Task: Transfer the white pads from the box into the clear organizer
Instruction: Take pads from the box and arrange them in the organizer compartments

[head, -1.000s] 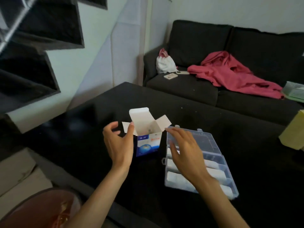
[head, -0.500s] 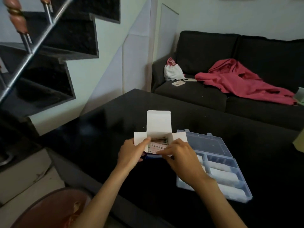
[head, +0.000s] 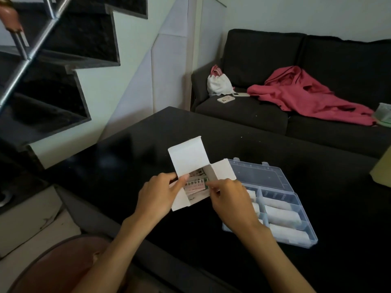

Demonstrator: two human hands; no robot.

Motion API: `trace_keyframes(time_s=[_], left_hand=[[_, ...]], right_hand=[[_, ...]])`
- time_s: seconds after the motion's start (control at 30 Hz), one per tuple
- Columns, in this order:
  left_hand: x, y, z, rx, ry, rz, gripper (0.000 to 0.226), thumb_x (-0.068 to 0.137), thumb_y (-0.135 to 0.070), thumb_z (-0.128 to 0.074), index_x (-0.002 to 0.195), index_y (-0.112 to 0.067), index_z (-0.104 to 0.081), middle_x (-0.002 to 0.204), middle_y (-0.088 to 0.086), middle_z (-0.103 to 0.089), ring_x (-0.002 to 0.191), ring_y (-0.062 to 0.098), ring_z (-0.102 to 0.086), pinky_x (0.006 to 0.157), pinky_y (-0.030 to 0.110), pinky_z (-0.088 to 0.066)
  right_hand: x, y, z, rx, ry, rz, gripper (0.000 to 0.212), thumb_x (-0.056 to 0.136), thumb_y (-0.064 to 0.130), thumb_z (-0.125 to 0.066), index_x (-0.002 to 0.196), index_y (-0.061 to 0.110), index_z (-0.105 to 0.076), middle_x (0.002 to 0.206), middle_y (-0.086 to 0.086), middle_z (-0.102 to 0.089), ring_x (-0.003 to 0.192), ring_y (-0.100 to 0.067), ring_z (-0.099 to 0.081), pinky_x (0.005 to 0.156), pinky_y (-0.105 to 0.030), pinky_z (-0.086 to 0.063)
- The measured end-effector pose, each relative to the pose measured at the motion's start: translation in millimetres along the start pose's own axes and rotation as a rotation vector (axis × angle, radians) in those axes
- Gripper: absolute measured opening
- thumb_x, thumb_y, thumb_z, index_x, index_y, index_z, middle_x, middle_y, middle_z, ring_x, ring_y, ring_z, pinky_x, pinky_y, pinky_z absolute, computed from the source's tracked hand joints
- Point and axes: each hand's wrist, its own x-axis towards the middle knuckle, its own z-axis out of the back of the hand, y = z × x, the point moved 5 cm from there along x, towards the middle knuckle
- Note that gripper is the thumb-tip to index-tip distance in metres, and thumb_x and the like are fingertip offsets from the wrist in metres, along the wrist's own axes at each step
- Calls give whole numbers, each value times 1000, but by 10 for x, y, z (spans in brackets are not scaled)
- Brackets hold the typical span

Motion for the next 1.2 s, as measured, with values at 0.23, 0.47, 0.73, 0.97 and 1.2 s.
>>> trace_keyframes(time_s=[0.23,0.47,0.73,0.97,1.2], left_hand=[[0,-127,131,162,6,-96,48,94,-51,-42,58,-23,-54,55,-3,-53,52,12,-51,47,27,-31],[10,-170,76,141,42,-102,45,95,-52,-41,65,-24,-59,63,-5,-59,58,14,-56,50,25,-35],[13,-133,83,151,24,-106,45,95,-53,-38,77,-23,-66,70,-7,-58,59,8,-50,49,23,-28],[-32,-122,84,115,17,-117,44,96,-50,-39,63,-25,-53,66,-6,-56,60,9,-50,50,23,-28],[-33,-181,1,134,47,-129,41,96,-50,-39,79,-21,-63,68,-7,-56,60,9,-51,51,22,-30]], right_hand=[[46,157,-66,-208,32,184,24,95,17,-47,117,16,-57,115,-6,-62,100,-22,-58,83,-28,-44],[189,190,-50,-421,83,295,22,94,24,-52,110,16,-65,112,-5,-63,98,-22,-61,85,-29,-47],[243,321,-175,-756,312,443,43,93,22,-53,134,12,-47,132,-6,-54,118,-26,-52,100,-33,-40],[265,305,-241,-618,276,369,35,95,24,-52,127,10,-54,122,-7,-61,107,-24,-59,96,-30,-43],[216,94,-304,-592,256,331,34,94,27,-53,124,11,-56,119,-6,-62,104,-22,-60,93,-26,-44]])
